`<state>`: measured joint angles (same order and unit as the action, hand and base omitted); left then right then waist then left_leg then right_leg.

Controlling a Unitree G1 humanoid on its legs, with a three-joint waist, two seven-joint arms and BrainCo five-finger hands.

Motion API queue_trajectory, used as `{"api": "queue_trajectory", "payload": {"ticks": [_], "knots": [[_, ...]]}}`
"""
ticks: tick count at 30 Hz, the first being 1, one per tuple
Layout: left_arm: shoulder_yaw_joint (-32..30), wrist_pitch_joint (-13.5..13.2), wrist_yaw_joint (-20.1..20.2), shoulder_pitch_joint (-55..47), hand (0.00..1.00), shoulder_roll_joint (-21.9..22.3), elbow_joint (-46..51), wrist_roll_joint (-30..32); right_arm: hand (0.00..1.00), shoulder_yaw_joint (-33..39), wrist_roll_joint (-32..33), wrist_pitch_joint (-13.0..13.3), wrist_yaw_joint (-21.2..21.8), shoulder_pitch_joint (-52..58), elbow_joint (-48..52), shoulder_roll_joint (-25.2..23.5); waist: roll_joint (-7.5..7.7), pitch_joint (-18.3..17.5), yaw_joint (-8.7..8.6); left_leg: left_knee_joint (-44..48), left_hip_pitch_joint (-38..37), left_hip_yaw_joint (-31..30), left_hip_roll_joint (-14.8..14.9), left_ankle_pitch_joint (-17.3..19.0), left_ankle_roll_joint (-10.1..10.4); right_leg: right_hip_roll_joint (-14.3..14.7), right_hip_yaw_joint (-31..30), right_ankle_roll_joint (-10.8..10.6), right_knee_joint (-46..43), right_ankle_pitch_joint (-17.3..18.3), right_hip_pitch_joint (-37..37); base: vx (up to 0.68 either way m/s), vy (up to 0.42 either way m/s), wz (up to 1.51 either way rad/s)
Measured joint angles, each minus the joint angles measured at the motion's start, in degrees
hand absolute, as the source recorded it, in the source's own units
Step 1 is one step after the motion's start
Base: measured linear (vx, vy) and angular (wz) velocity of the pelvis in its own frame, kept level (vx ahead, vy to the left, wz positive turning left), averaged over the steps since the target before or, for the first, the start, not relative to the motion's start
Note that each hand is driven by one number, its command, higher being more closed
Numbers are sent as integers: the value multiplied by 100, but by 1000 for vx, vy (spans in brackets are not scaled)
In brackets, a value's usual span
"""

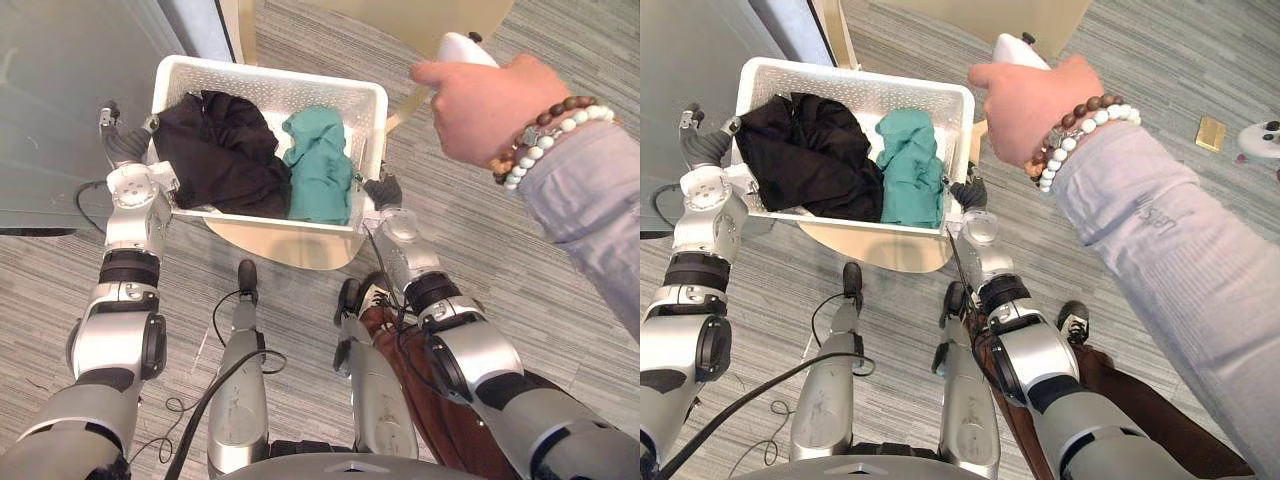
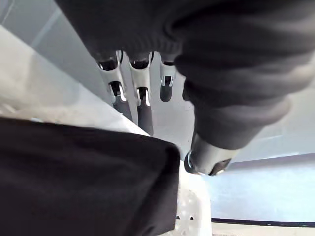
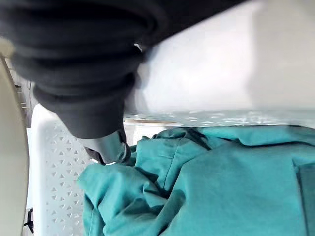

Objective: Pick up the laundry basket with both hands and put the clothes into the washing machine.

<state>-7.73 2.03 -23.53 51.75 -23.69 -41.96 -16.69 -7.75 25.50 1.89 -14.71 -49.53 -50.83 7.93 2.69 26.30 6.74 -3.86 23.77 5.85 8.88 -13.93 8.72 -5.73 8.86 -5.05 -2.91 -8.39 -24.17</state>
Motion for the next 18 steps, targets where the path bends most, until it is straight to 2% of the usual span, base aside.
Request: {"api": "queue_trajectory", "payload": {"ticks": [12, 18], "knots": [[66, 1, 11, 530, 0, 3, -485, -2, 0, 5, 198, -117, 194, -291, -639, -126, -1, 0, -32, -50, -207, 25, -1, -55, 5, 8, -26, 3, -6, 0, 160, -1, -1, 0], [122, 1, 106, 651, 0, -7, -630, -16, 0, 0, 236, -406, 306, -243, -763, -152, -5, 2, -45, -50, -354, 19, -6, -54, 5, 10, -26, 17, -18, 14, 304, 0, 0, 0]]}}
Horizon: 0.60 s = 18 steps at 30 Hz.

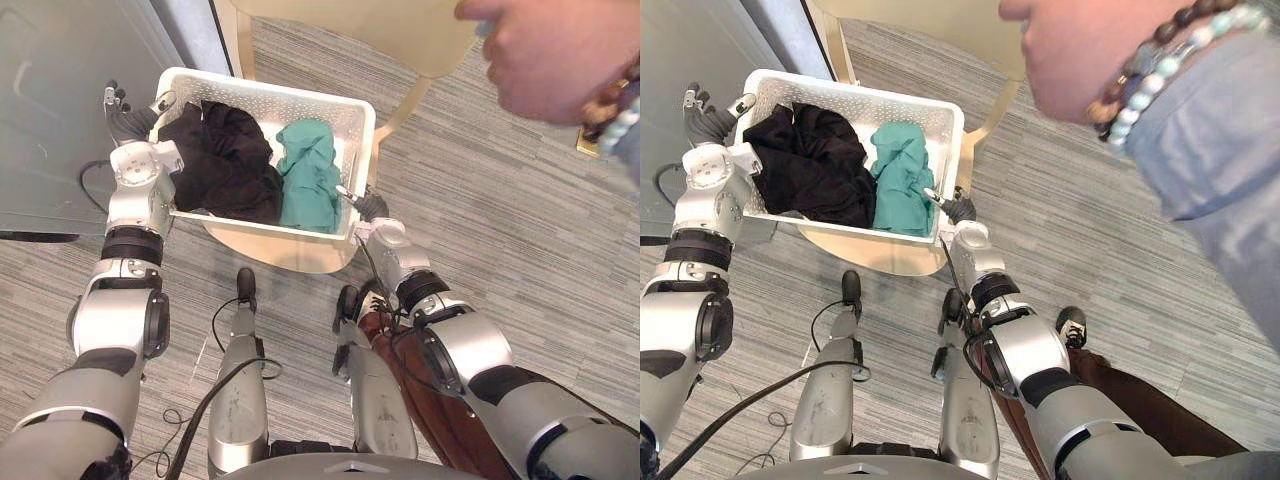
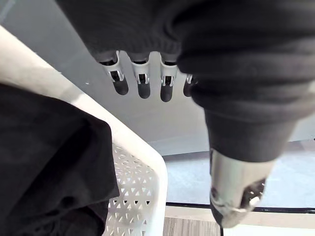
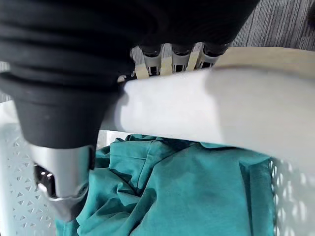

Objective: Pick up the laundry basket with both hands and put the clothes into the washing machine.

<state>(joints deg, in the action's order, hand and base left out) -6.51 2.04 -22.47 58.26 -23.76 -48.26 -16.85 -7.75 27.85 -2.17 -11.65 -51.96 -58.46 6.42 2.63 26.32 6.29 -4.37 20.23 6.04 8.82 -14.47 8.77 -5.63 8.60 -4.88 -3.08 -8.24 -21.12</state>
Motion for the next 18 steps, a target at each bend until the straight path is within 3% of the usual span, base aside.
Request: {"api": "queue_trajectory", "payload": {"ticks": [9, 15, 18], "knots": [[119, 7, 317, -5, 0, -392, -20, -86, 0, -10, 1, -276, 177, 226, 446, 353, -26, 15, -75, -1, -497, 20, -12, 22, 5, -1, -20, -6, -7, 17, 468, -12, -15, 1], [195, -9, 457, -390, 0, -615, 519, -82, 0, -56, -4, -250, 395, 933, 1725, 647, -52, -45, -226, -7, -753, 15, -15, 153, 92, -19, -8, -20, 12, 75, 745, -24, -43, 2], [210, -20, 632, -914, 0, -615, 674, -94, 0, -28, -9, -271, 541, 1703, 2280, 792, -150, -221, -310, -7, -791, -14, -47, 153, 55, -32, 27, -41, 44, 91, 829, 28, -40, 9]]}}
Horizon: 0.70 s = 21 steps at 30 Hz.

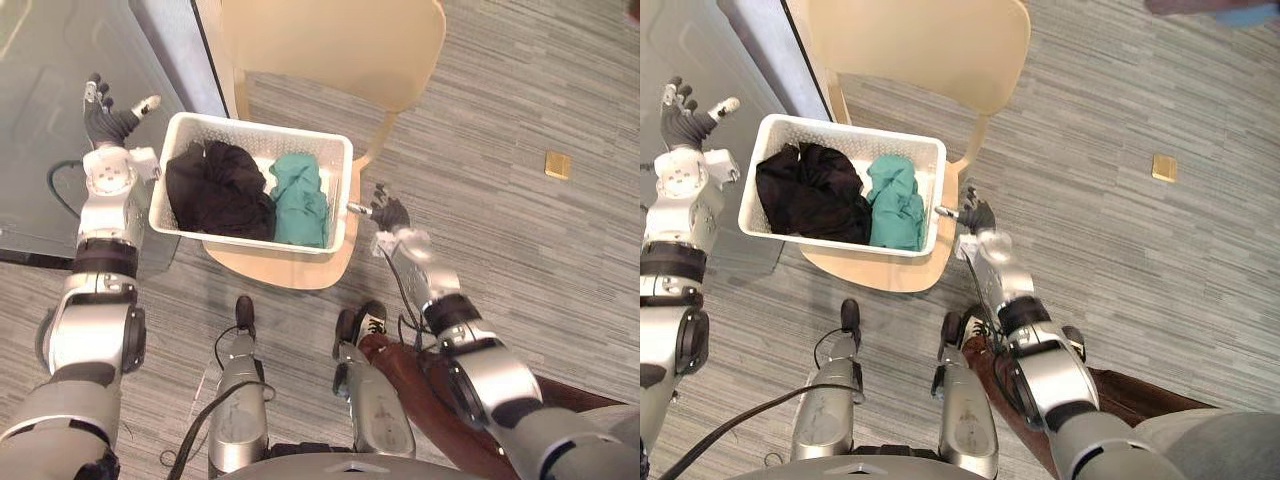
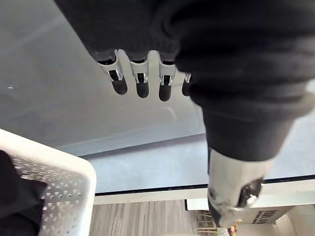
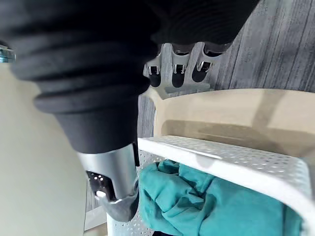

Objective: Pick up the laundry basket with both hands and put the clothes into the washing machine.

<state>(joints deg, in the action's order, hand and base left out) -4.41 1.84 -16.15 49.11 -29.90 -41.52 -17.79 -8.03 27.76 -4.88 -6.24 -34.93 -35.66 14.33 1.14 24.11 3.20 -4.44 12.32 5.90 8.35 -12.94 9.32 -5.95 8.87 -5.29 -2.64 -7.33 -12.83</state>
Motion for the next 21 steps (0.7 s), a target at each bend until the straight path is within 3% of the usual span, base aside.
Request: {"api": "queue_trajectory", "payload": {"ticks": [4, 10, 16, 21], "knots": [[-1, 4, 181, -482, 0, 9, 110, -17, 0, 437, -54, -40, 140, 1135, 843, 101, -73, -250, -77, 0, -133, -105, -37, 4, -45, -31, 107, -35, 41, 46, 215, 59, -36, 12], [-34, 3, 271, -1531, 0, 62, 1284, 83, 0, 1208, -116, -33, 242, 2952, 1893, 30, -100, -914, -158, -2, -447, -121, -91, 177, -69, -81, 105, -73, 119, 178, 571, 57, -18, 4], [-430, -1, 267, -3085, 0, 870, 2225, 426, 0, 1846, -151, -20, 244, 4336, 1952, -435, -266, -1463, -194, -36, -590, -133, -80, 304, -35, -80, 117, -84, 135, 320, 717, 27, -6, 1], [-699, 60, 268, -4105, 0, 1537, 2300, 553, 0, 2027, -458, -35, 254, 5021, 1668, -936, -250, -1555, -208, -38, -662, -134, -57, 329, -4, -69, 119, -85, 224, 324, 843, -2, 0, 1]]}}
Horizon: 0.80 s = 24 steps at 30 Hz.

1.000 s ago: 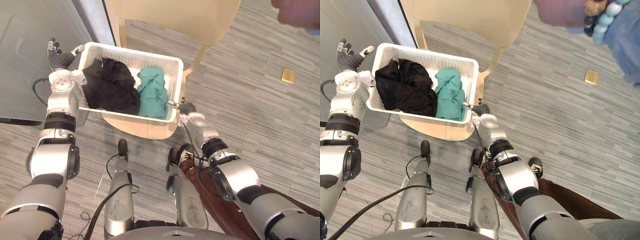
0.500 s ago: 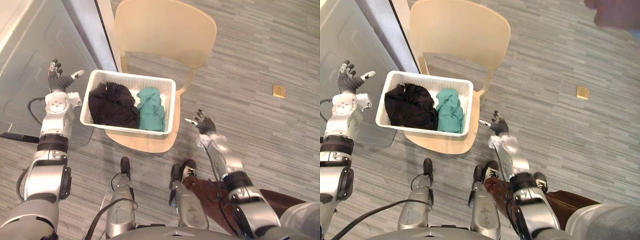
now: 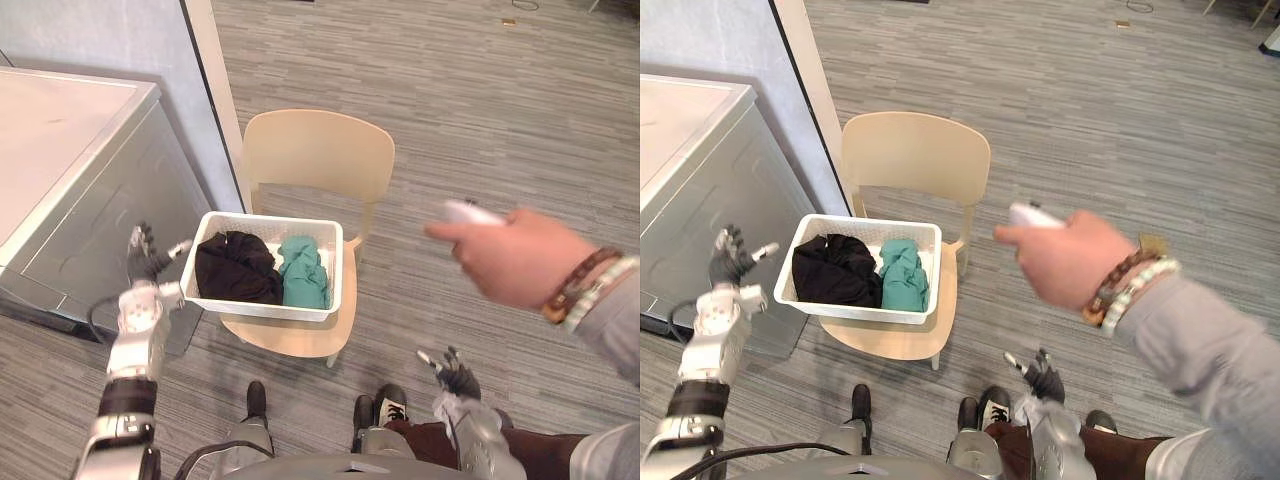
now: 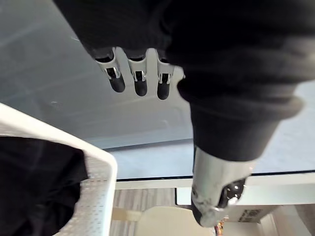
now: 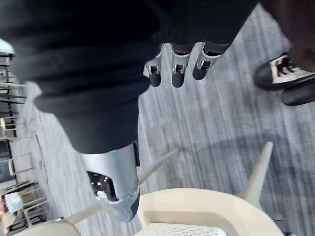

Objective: Pick up the laundry basket with both hands and put the clothes into the washing machine.

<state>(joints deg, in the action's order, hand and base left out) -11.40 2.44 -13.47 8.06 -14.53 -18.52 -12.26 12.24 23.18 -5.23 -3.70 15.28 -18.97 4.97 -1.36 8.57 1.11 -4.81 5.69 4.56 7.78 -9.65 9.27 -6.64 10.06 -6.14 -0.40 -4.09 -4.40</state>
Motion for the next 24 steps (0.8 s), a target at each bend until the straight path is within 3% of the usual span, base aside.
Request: {"api": "queue_trajectory", "payload": {"ticks": [5, 9, 15, 24], "knots": [[-119, 80, -3, -597, 0, 244, -36, 319, 0, -12, -528, -25, 12, 30, -1030, -261, 67, -124, 28, -1, 12, 19, -13, 3, -1, 6, -28, -1, 134, 0, 43, -4, 1, 2], [-200, 86, -8, -803, 0, 345, -484, 651, 0, -17, -565, 7, 101, -51, -1614, -329, 80, -168, 43, -4, 18, 21, -45, 10, -12, 5, -48, -2, 209, 0, 70, 0, 0, 0], [-202, 98, 4, -943, 0, 503, -2211, 912, 0, 49, -750, 234, 52, -331, -2297, -335, 100, -177, 24, -6, 34, 110, -48, 53, -7, 11, -167, -4, 348, -1, 68, 18, 2, -7], [34, -42, 234, -1015, 0, 891, -3502, 1011, 0, 680, -1004, 484, -72, -817, -3463, -335, 163, -209, -3, -7, -258, 357, -77, 258, 1, -3, -372, -38, 361, -26, 193, 54, -7, -14]]}}
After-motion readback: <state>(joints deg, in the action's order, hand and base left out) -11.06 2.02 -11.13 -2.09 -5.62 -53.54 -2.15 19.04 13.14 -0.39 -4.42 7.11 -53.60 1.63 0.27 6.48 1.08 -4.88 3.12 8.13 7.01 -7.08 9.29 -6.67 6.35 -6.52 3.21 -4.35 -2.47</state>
